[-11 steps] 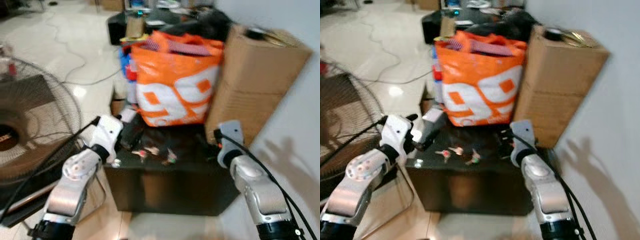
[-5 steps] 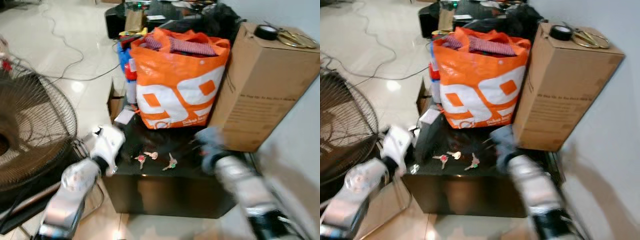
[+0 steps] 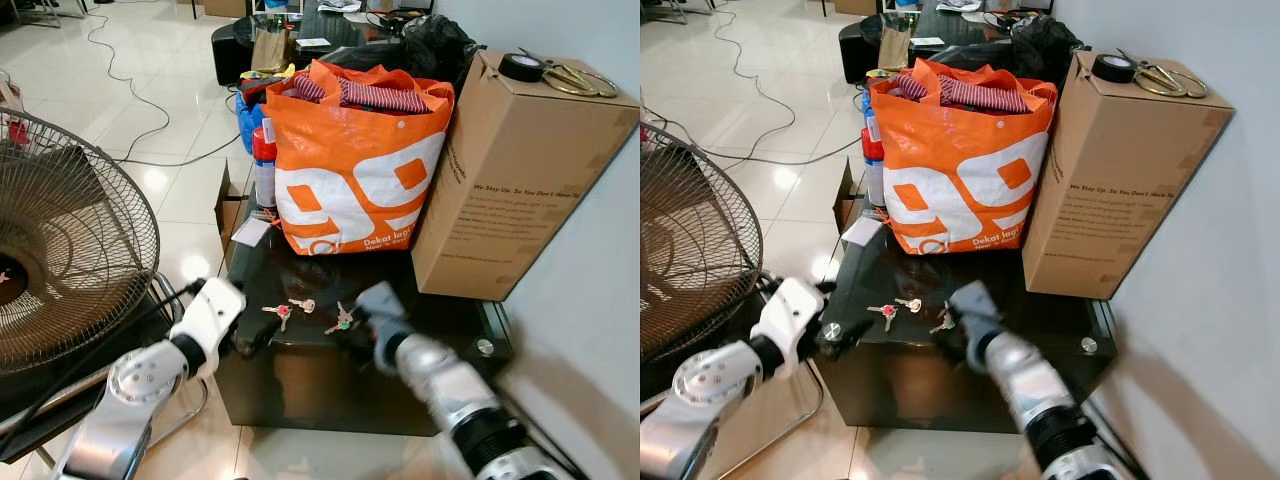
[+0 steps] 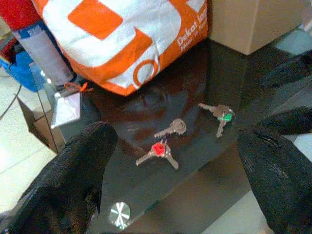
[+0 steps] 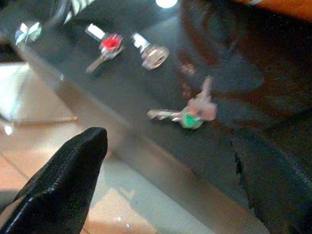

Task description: Hang keys on a hook

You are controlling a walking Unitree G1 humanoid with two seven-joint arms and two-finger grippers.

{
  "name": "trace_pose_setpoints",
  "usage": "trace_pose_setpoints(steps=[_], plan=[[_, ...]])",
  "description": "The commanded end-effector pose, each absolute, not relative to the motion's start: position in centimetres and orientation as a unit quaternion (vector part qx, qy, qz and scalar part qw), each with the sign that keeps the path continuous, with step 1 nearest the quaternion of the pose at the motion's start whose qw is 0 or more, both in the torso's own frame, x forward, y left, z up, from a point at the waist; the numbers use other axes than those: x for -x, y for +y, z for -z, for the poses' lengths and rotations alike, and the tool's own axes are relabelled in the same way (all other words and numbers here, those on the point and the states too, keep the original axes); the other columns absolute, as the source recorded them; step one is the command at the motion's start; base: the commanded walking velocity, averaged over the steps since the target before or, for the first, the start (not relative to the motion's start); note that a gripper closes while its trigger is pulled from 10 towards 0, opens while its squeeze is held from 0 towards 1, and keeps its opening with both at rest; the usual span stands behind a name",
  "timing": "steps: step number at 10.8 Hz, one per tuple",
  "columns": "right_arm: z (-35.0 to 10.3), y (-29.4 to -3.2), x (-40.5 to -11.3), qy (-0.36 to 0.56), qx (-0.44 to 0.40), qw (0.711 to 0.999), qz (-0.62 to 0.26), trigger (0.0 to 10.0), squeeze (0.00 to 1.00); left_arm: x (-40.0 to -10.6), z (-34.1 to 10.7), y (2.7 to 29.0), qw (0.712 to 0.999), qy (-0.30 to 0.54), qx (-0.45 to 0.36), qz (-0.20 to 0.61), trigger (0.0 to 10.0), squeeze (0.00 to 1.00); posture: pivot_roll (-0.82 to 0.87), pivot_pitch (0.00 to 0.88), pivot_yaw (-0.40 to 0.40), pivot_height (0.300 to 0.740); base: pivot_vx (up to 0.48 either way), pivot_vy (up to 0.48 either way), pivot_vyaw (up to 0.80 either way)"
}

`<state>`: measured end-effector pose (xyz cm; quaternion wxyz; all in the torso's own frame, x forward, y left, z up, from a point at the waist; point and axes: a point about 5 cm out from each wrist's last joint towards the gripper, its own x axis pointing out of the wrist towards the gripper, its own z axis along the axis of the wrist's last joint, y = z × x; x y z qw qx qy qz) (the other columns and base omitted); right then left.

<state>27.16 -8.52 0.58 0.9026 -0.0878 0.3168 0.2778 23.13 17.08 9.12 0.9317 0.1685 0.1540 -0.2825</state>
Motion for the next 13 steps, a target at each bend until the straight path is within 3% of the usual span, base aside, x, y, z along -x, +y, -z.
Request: trace_pose_setpoints(steps=[1,2,3,4,5,8,13], plan=[[-1.2,-8.6,-27.8,0.297,0.105,0.908,-0.277,10.0,1.0,-23.3,-9.7,16.6,0.934,0.138,-0.175,0.28,10.0,0.0,-0.09,0.0,-0.043,0.74,0.0,0.0,0.0],[-3.8,-10.0,-28.7,0.233,0.067,0.94,-0.239,10.0,1.0,-24.0,-10.3,15.9,0.953,0.111,-0.139,0.245,10.0,0.0,-0.11,0.0,-0.044,0.74,0.0,0.0,0.0],[-5.6,-11.7,-29.1,0.195,0.05,0.958,-0.206,10.0,0.69,-24.4,-10.5,15.5,0.962,0.094,-0.123,0.224,10.0,0.0,-0.12,0.0,-0.039,0.74,0.0,0.0,0.0],[-7.7,-14.0,-28.7,0.153,0.012,0.974,-0.164,10.0,0.0,-24.8,-10.8,15.0,0.97,0.073,-0.121,0.199,10.0,0.0,-0.12,0.0,-0.036,0.74,0.0,0.0,0.0],[-9.7,-15.9,-26.8,0.119,-0.005,0.984,-0.133,10.0,0.0,-24.9,-11.0,14.1,0.974,0.058,-0.112,0.187,10.0,0.0,-0.13,0.0,-0.035,0.74,0.0,0.0,0.0],[-10.8,-18.3,-23.4,0.108,-0.056,0.992,-0.033,10.0,0.0,-24.6,-11.3,13.4,0.977,0.05,-0.093,0.187,10.0,0.0,-0.13,0.0,-0.006,0.74,0.107,0.0,0.0],[-11.1,-17.6,-22.9,0.128,-0.04,0.989,-0.055,10.0,0.0,-25.3,-11.7,13.2,0.975,0.042,-0.097,0.194,10.0,0.0,-0.15,0.0,0.036,0.74,0.332,0.0,0.48]])
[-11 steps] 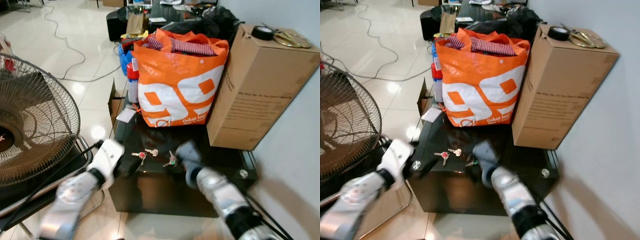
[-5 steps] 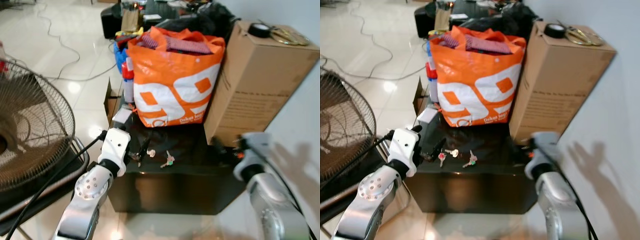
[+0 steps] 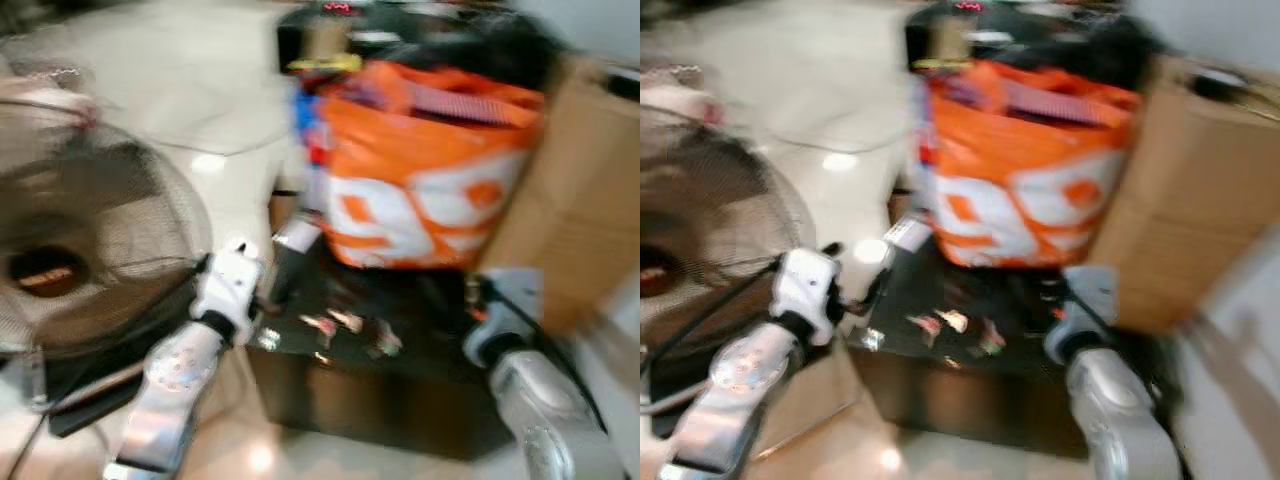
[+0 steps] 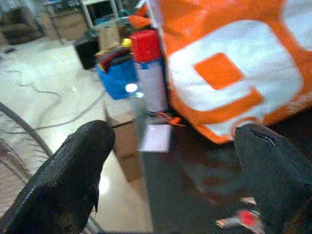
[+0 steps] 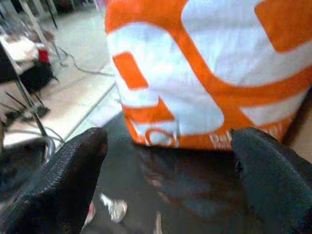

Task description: Hang keys on a hook

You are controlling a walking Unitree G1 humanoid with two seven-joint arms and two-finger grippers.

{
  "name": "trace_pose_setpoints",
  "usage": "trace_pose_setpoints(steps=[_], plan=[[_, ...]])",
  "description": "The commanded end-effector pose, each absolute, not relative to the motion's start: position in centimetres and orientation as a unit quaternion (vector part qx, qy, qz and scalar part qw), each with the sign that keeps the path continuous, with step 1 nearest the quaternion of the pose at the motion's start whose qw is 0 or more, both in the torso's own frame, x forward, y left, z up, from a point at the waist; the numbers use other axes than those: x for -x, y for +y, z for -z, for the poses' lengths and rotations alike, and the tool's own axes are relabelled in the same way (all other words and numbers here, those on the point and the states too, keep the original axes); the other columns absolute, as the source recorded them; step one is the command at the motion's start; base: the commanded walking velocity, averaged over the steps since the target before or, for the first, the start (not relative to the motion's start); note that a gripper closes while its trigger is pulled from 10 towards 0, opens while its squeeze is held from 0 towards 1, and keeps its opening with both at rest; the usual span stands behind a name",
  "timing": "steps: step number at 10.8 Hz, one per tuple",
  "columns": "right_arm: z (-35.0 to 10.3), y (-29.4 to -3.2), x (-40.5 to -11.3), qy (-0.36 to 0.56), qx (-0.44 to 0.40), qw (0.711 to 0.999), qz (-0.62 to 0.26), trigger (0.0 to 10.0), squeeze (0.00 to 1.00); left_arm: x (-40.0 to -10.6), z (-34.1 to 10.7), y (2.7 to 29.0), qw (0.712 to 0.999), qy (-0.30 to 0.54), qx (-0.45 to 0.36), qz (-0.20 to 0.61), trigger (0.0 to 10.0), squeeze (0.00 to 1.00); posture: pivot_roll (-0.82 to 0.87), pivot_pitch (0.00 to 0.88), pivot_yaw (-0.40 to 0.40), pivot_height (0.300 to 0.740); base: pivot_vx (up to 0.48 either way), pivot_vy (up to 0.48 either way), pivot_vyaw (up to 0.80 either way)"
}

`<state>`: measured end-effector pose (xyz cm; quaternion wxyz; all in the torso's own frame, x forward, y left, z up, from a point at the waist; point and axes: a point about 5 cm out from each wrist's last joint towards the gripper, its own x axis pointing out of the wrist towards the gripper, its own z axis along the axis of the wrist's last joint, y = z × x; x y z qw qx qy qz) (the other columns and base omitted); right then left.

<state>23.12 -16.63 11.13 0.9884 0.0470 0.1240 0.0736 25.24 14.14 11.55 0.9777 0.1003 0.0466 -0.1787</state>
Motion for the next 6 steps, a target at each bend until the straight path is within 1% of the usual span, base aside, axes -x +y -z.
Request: trace_pose_setpoints(steps=[1,3,4,5,6], plan=[[-10.8,-17.7,-23.0,0.141,-0.021,0.988,-0.058,10.0,0.0,-25.4,-11.7,13.2,0.975,0.043,-0.099,0.196,10.0,0.0,-0.15,0.0,0.034,0.74,0.311,0.0,0.0],[-10.2,-17.4,-23.9,0.165,0.039,0.982,-0.08,10.0,0.0,-25.3,-11.5,13.2,0.973,0.048,-0.104,0.202,10.0,0.0,-0.15,0.0,0.031,0.74,0.0,0.0,0.0],[-9.4,-17.0,-24.3,0.19,0.079,0.973,-0.102,10.0,0.0,-25.1,-11.3,13.2,0.968,0.056,-0.109,0.217,10.0,0.0,-0.15,0.0,0.031,0.74,0.0,0.0,0.0],[-8.4,-16.5,-24.6,0.22,0.098,0.962,-0.13,10.0,0.0,-24.9,-11.0,13.2,0.962,0.067,-0.118,0.239,10.0,0.0,-0.15,0.0,0.028,0.74,0.0,0.0,0.0],[-7.2,-15.8,-24.9,0.253,0.125,0.945,-0.167,10.0,0.65,-24.7,-10.8,13.2,0.953,0.073,-0.136,0.26,10.0,0.0,-0.15,0.0,0.028,0.74,0.0,0.0,0.0]])
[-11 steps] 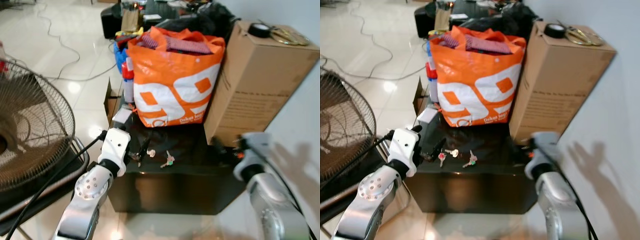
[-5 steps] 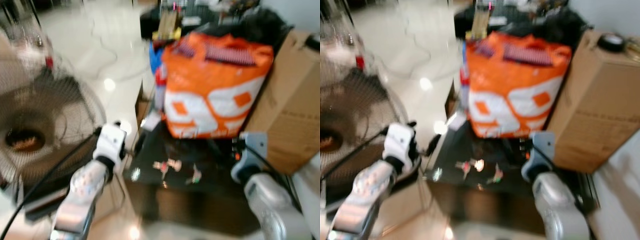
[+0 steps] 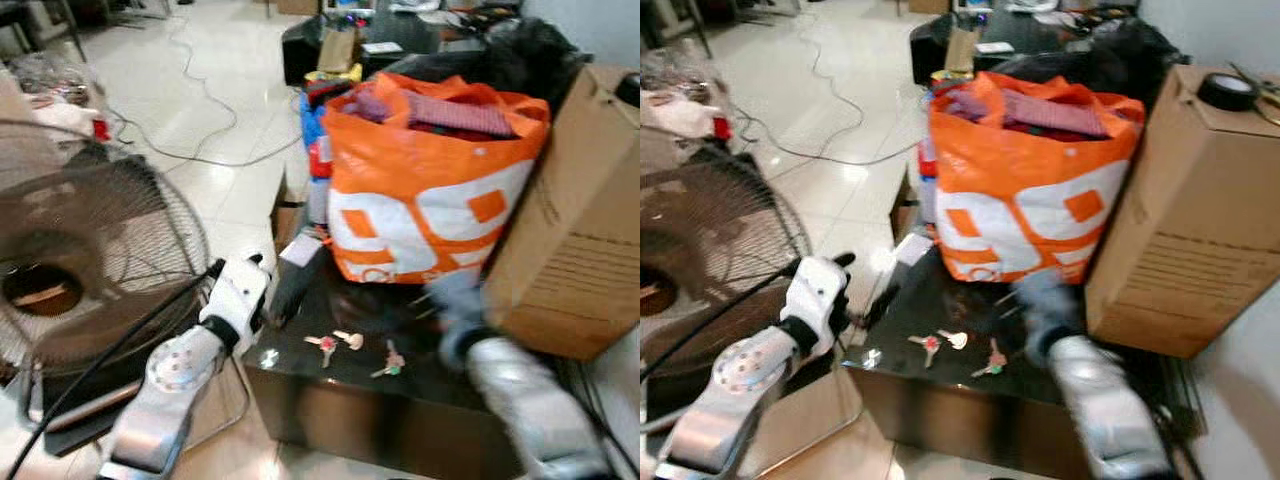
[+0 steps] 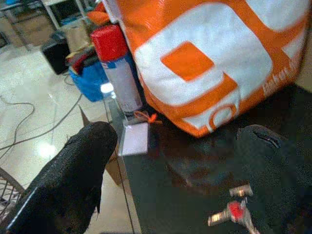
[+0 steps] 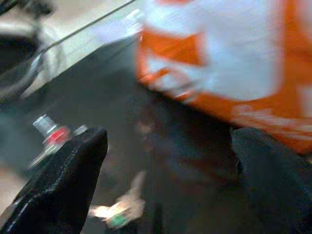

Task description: Hang keys on a hook

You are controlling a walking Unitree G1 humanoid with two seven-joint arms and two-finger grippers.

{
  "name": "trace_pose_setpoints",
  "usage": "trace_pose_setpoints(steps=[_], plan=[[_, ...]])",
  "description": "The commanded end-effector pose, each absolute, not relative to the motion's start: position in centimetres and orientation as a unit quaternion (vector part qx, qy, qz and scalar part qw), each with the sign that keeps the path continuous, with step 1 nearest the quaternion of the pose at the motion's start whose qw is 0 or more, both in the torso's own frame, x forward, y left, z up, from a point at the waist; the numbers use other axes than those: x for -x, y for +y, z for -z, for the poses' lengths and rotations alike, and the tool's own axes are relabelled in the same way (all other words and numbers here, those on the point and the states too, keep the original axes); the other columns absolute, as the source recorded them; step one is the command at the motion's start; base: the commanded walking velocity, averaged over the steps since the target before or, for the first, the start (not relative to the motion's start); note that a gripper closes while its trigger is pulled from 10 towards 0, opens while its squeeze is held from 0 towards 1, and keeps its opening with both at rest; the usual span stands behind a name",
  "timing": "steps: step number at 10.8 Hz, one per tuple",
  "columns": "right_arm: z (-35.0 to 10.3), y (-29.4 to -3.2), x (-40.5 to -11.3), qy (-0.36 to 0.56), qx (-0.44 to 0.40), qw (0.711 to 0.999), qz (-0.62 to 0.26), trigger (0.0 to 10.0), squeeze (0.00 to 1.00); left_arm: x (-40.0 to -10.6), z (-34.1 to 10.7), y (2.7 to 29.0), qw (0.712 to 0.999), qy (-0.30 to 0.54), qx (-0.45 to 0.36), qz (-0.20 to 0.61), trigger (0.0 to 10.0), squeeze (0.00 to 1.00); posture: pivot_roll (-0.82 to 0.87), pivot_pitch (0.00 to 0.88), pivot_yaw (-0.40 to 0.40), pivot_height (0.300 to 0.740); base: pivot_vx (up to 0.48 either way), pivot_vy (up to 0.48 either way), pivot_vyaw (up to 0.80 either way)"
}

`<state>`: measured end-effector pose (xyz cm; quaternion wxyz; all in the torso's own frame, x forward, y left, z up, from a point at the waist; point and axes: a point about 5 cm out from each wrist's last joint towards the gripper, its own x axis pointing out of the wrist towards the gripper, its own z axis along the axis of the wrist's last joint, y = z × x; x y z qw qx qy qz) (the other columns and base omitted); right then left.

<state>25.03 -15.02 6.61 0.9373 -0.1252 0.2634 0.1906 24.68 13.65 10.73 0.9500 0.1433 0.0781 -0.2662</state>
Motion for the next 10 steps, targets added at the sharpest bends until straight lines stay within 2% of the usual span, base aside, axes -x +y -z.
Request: trace_pose_setpoints(steps=[1,2,4,5,6,8,9,10], plan=[[-6.0,-14.8,-25.1,0.28,0.132,0.927,-0.21,10.0,1.0,-24.4,-10.4,13.4,0.94,0.093,-0.155,0.288,10.0,0.0,-0.15,0.0,0.023,0.74,0.0,0.0,0.0],[-4.2,-13.6,-25.2,0.313,0.137,0.908,-0.244,10.0,1.0,-23.6,-9.3,13.9,0.919,0.134,-0.178,0.325,10.0,0.0,-0.15,0.0,0.024,0.74,0.0,0.0,0.0],[-2.0,-12.7,-25.4,0.343,0.162,0.884,-0.273,10.0,1.0,-22.7,-8.2,14.2,0.904,0.158,-0.195,0.346,10.0,0.0,-0.14,0.0,0.019,0.74,0.0,0.0,0.0],[-0.3,-12.6,-25.3,0.375,0.171,0.868,-0.278,10.0,0.75,-22.2,-8.1,14.0,0.896,0.17,-0.188,0.365,10.0,0.0,-0.14,0.0,0.019,0.74,0.0,0.0,0.0],[0.4,-12.6,-25.1,0.389,0.173,0.861,-0.276,10.0,0.0,-21.7,-7.9,13.8,0.887,0.182,-0.187,0.382,10.0,0.0,-0.14,0.0,0.009,0.74,0.0,0.0,0.0],[1.6,-13.4,-25.4,0.421,0.179,0.858,-0.232,10.0,0.0,-20.9,-7.2,13.7,0.869,0.203,-0.19,0.408,10.0,0.0,-0.14,0.0,0.0,0.74,0.0,0.0,0.0],[1.9,-14.0,-25.6,0.432,0.182,0.858,-0.209,5.9,0.0,-20.8,-7.1,13.6,0.87,0.204,-0.187,0.409,10.0,0.0,-0.14,0.0,-0.013,0.74,0.0,0.0,0.0],[2.0,-14.1,-25.6,0.438,0.17,0.86,-0.2,4.5,0.0,-20.8,-7.1,13.5,0.869,0.205,-0.186,0.409,10.0,0.0,-0.14,0.0,-0.013,0.74,0.0,0.0,0.0]])
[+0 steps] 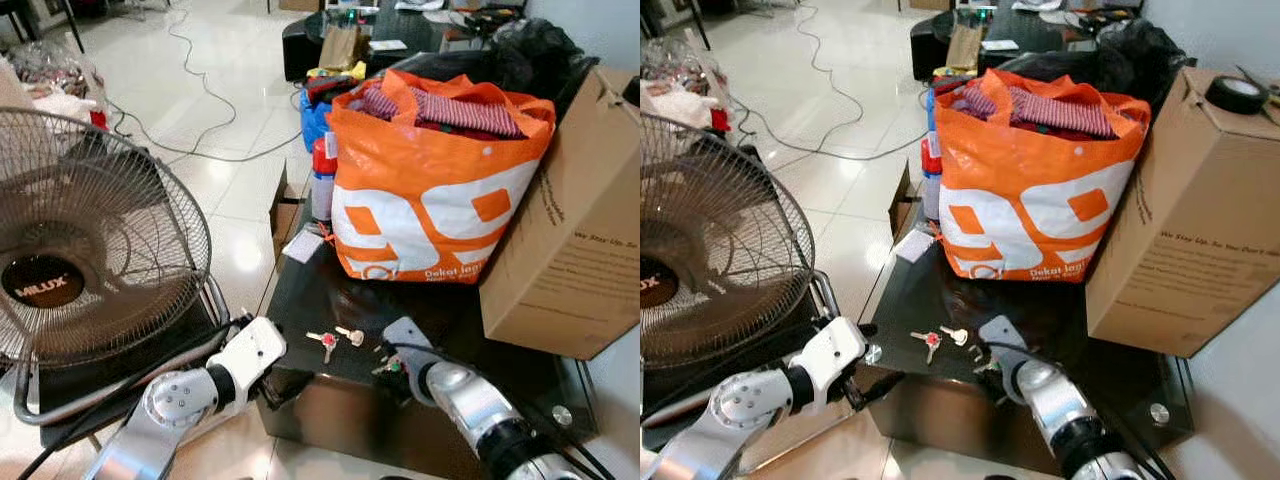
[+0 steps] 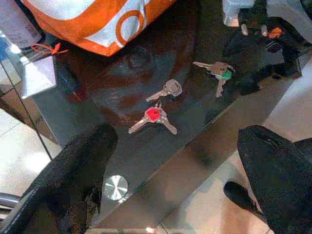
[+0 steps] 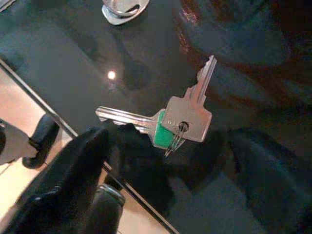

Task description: Hang keys on a hook

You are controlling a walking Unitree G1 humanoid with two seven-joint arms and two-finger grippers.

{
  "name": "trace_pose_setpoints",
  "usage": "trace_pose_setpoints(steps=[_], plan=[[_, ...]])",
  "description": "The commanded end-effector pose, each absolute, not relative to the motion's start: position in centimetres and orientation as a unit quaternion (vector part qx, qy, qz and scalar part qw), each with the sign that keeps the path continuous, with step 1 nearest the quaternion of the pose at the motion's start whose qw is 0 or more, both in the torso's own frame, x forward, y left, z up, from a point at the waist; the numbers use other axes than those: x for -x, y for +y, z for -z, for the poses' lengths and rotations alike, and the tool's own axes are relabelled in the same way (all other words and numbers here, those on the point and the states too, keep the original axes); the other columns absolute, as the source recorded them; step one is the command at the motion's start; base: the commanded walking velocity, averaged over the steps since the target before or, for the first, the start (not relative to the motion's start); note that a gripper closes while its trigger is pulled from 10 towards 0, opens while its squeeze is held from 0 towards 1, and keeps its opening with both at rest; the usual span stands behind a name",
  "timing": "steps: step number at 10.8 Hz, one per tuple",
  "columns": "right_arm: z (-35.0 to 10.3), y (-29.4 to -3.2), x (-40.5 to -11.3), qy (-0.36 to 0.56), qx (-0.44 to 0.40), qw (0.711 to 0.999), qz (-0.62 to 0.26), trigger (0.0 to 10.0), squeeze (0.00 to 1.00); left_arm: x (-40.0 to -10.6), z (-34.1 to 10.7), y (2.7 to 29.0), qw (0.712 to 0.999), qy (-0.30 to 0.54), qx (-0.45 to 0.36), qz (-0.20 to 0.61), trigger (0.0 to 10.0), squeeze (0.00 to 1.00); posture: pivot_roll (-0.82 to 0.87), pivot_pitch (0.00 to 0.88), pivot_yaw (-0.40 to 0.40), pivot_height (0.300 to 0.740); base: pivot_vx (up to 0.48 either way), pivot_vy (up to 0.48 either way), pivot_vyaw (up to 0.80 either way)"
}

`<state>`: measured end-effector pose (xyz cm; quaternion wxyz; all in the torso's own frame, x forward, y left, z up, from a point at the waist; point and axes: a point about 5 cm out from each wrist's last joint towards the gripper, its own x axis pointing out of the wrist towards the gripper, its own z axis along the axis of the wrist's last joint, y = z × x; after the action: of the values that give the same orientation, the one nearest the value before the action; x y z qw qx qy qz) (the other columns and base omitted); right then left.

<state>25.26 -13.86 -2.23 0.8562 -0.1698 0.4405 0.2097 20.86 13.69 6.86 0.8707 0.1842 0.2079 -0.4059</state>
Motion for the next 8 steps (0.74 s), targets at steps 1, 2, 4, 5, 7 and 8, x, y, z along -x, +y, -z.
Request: trace_pose_setpoints(steps=[1,2,4,5,7,8], plan=[[2.13,-14.25,-25.65,0.441,0.162,0.86,-0.197,1.3,0.0,-20.67,-7.07,13.46,0.869,0.207,-0.185,0.411,10.0,0.0,-0.14,0.0,-0.017,0.74,0.0,0.0,0.0],[2.28,-14.38,-25.76,0.445,0.162,0.86,-0.191,0.0,0.0,-20.63,-7.08,13.43,0.868,0.208,-0.184,0.412,10.0,0.0,-0.14,0.0,-0.017,0.74,0.0,0.0,0.0],[2.49,-14.29,-25.68,0.454,0.138,0.858,-0.195,0.0,0.0,-20.68,-7.12,13.39,0.868,0.205,-0.185,0.413,10.0,0.0,-0.15,0.0,-0.016,0.74,0.0,0.0,0.0],[2.48,-14.25,-25.69,0.453,0.133,0.859,-0.197,0.0,0.0,-20.71,-7.12,13.38,0.868,0.205,-0.185,0.413,10.0,0.0,-0.15,0.0,-0.015,0.74,0.0,0.0,0.0],[2.44,-14.24,-25.86,0.448,0.127,0.862,-0.202,0.0,0.0,-20.85,-7.1,13.25,0.867,0.204,-0.185,0.416,10.0,0.0,-0.15,0.0,-0.012,0.74,0.0,0.0,0.0],[2.44,-14.24,-25.91,0.447,0.127,0.862,-0.203,0.0,0.0,-20.85,-7.07,13.24,0.866,0.205,-0.185,0.416,10.0,0.0,-0.15,0.0,-0.012,0.74,0.0,0.0,0.0]])
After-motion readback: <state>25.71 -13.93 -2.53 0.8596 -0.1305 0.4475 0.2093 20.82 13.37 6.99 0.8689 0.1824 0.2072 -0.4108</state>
